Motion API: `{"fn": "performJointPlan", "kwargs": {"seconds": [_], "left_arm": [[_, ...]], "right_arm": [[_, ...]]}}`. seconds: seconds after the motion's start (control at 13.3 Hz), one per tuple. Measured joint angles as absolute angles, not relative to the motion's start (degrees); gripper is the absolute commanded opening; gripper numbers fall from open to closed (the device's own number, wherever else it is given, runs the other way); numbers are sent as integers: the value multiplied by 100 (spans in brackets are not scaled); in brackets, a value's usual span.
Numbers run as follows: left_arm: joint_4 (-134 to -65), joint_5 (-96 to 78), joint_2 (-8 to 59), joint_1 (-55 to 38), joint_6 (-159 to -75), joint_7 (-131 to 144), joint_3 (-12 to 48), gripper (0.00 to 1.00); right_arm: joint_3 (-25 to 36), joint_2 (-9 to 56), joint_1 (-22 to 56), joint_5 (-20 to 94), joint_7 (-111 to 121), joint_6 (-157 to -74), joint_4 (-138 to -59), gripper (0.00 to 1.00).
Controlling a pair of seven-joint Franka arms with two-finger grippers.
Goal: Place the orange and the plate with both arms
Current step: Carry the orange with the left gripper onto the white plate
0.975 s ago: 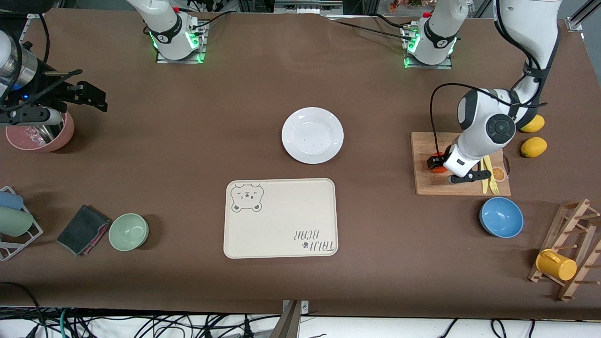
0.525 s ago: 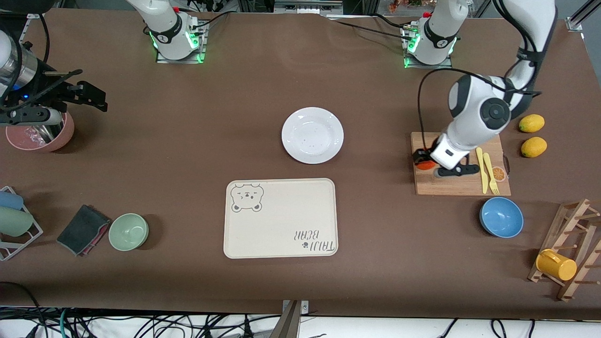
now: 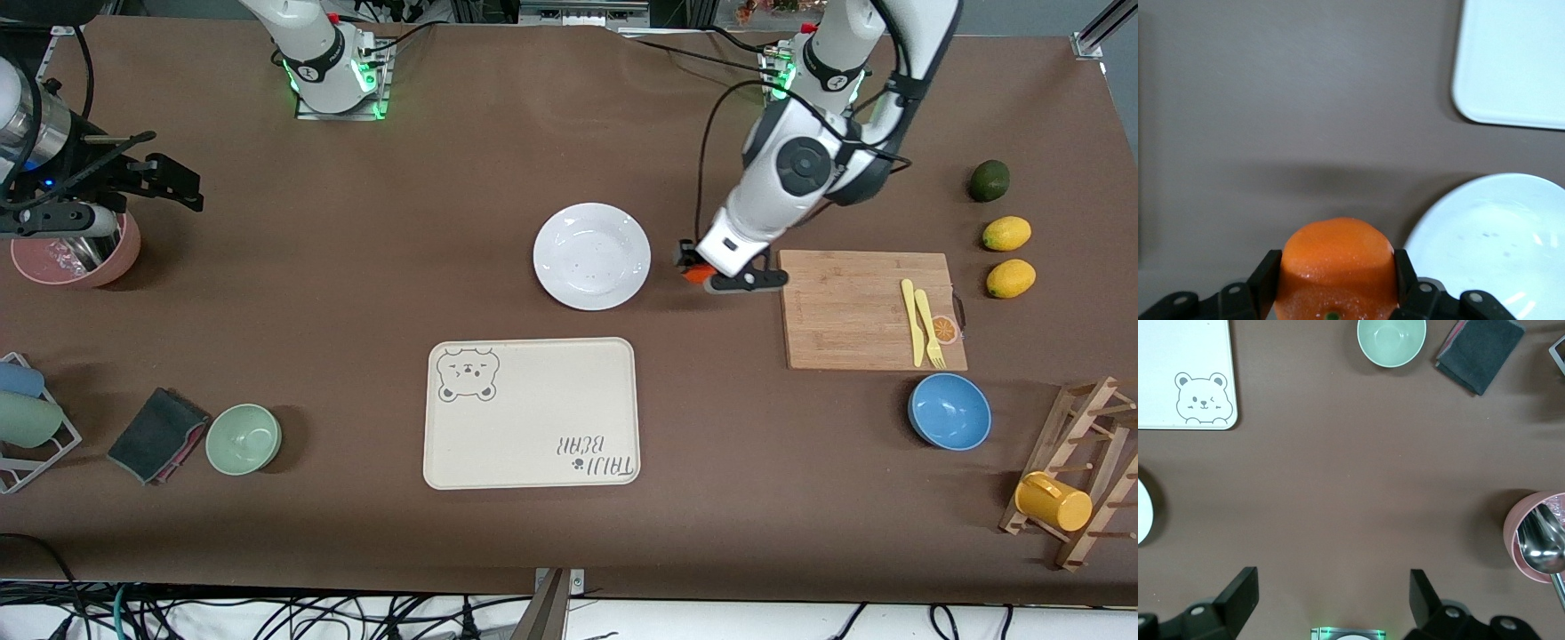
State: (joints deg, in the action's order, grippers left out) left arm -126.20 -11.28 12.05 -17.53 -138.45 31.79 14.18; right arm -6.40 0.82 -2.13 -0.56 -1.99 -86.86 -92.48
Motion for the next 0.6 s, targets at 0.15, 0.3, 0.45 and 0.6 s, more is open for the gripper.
{"fn": "performJointPlan", "kwargs": {"seconds": [0.15,0.3,0.45,0.6], "left_arm": [[-12478,-1427,1288,-1915,-13847,3456,1603,0],[-12355,-1518,1459,-2059,-13877,3673,1697,0],[-12151,-1529,1747,-2307,-14016,4054,1722,0],[-11917,-1529,2108,-2614,-14193,4403,1734,0]], "right_arm": [[-640,82,-213,-56,-199,-8685,-9248,100],[-640,82,-213,-56,-199,-8685,-9248,100],[-640,82,-213,-56,-199,-8684,-9248,100],[-640,82,-213,-56,-199,-8683,-9248,100]]}}
